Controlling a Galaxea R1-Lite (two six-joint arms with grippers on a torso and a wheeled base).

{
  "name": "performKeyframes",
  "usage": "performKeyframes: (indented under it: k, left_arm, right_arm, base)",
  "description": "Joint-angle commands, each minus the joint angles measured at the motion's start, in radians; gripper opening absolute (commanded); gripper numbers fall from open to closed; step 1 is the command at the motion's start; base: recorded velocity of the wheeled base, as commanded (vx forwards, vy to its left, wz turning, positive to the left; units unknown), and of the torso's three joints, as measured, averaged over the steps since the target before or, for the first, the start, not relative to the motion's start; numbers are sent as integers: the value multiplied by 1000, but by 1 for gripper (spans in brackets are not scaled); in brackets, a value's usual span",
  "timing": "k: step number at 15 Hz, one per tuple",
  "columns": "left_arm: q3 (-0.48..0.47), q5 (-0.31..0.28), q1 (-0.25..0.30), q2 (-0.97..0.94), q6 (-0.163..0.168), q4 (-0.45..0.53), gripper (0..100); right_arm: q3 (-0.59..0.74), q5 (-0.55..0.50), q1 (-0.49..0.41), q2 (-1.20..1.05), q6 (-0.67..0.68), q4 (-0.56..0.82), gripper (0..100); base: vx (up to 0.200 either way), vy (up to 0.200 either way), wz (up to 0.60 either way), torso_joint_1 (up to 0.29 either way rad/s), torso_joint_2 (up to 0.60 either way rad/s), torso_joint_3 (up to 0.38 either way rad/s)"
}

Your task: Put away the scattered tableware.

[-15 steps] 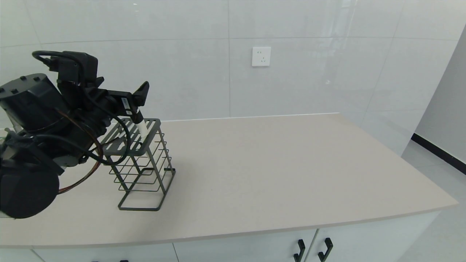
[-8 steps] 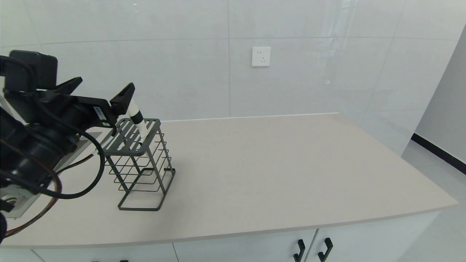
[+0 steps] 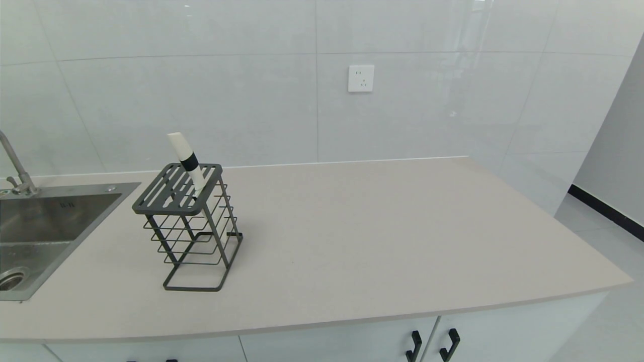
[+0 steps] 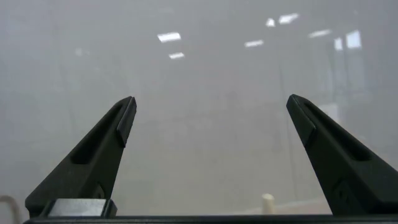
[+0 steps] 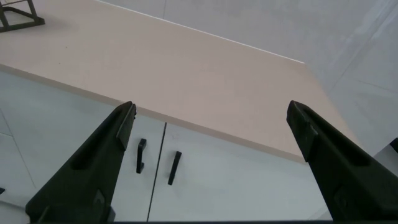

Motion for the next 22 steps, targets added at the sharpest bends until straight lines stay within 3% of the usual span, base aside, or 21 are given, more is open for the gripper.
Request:
performKeyframes:
  k: [1,2,3,4,6,7,8,9,10,11,12,13,14,15,16,18,19,20,21,22]
  left_arm:
    - [69,10,264,-350,-51,73,100]
    - [126,10,320,-416,-82,95,100]
    - [187,10,360,-476,-88,112,100]
    - [238,10,368,-516,-89,119,100]
    - [474,10,323,-663,-97,147,100]
    - [496,13,314,-770,-105,254,100]
    - [494,11,314,-778,-168,340,100]
    - [496,7,314,-772,-201,316,100]
    - [496,1,314,-774,-215,326,100]
    - [496,-101,314,-774,-277,388,100]
    - [496,-184,314,-774,-287,478,100]
    - [496,-211,314,-774,-289,649,100]
    - [496,-213,314,-774,-293,810,100]
    - [496,-213,314,-774,-293,831,100]
    - [496,-211,314,-774,-293,1052,100]
    - [496,-245,313,-772,-336,1124,100]
    - [494,-328,313,-772,-336,1136,100]
    - [494,-334,311,-772,-326,1138,100]
    - [494,-335,294,-774,-327,1138,100]
    - [494,-335,146,-774,-332,1138,100]
  right_arm:
    - [0,1,0,2,1,-1,100]
    - [0,1,0,2,1,-1,100]
    - [0,1,0,2,1,-1,100]
    - [0,1,0,2,2,-1,100]
    - [0,1,0,2,4,-1,100]
    - [0,1,0,2,6,-1,100]
    - [0,-9,0,2,18,-1,100]
    - [0,-29,-2,2,56,-1,100]
    - [0,-59,-2,2,99,-1,100]
    - [0,-98,-2,2,151,1,100]
    - [0,-105,-2,2,185,1,100]
    - [0,-102,-2,2,159,-1,100]
    - [0,-95,-2,2,98,-2,100]
    - [0,-91,-2,2,88,-2,100]
    - [0,-39,1,3,52,-41,100]
    - [-34,-42,51,8,53,-76,100]
    - [-2,-49,57,2,55,-47,100]
    - [0,-68,54,-1,75,28,100]
    - [0,-121,54,-1,119,15,100]
    - [0,-207,51,0,179,16,100]
  base:
    - [0,0,0,0,0,0]
    - [0,0,0,0,0,0]
    - [0,0,0,0,0,0]
    - [0,0,0,0,0,0]
    - [0,0,0,0,0,0]
    - [0,0,0,0,0,0]
    - [0,0,0,0,0,0]
    - [0,0,0,0,0,0]
    - [0,0,0,0,0,0]
    - [0,0,0,0,0,0]
    - [0,0,0,0,0,0]
    - [0,0,0,0,0,0]
    - [0,0,0,0,0,0]
    - [0,0,0,0,0,0]
    - [0,0,0,0,0,0]
    - [0,0,0,0,0,0]
    - [0,0,0,0,0,0]
    - [0,0,0,0,0,0]
    - [0,0,0,0,0,0]
    - [0,0,0,0,0,0]
